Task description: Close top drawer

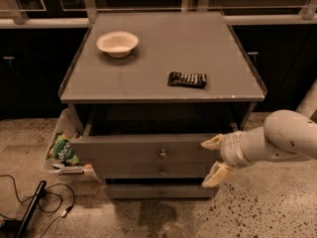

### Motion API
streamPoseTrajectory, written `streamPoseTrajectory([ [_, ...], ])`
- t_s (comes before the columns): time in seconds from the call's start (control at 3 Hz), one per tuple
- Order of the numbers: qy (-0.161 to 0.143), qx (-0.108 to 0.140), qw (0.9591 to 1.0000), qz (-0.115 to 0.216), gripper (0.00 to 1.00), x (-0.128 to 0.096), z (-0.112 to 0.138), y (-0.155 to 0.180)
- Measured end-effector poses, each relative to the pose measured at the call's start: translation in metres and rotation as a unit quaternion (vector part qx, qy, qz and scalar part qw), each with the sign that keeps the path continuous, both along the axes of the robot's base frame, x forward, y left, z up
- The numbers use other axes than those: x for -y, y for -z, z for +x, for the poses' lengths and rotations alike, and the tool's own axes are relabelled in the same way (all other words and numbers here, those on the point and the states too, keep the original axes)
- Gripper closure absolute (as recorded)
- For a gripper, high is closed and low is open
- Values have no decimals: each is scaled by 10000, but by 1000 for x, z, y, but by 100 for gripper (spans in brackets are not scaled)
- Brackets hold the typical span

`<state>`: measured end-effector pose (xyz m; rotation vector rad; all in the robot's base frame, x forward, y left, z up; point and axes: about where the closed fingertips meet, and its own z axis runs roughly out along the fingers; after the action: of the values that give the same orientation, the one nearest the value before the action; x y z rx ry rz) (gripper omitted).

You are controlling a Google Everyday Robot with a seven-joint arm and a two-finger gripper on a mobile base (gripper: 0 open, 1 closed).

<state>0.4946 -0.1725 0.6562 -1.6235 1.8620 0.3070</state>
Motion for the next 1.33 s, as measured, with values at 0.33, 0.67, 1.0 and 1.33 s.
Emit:
streamPoseTrajectory([
  [0.33, 236, -100, 9996, -140, 38, 13, 47, 20],
  [0.67, 179, 163, 9996, -125, 35, -3, 88, -1],
  [1.0, 176, 165, 9996, -124, 12, -3, 88, -1],
  [1.33, 176, 165, 9996, -124, 0, -4, 79, -1],
])
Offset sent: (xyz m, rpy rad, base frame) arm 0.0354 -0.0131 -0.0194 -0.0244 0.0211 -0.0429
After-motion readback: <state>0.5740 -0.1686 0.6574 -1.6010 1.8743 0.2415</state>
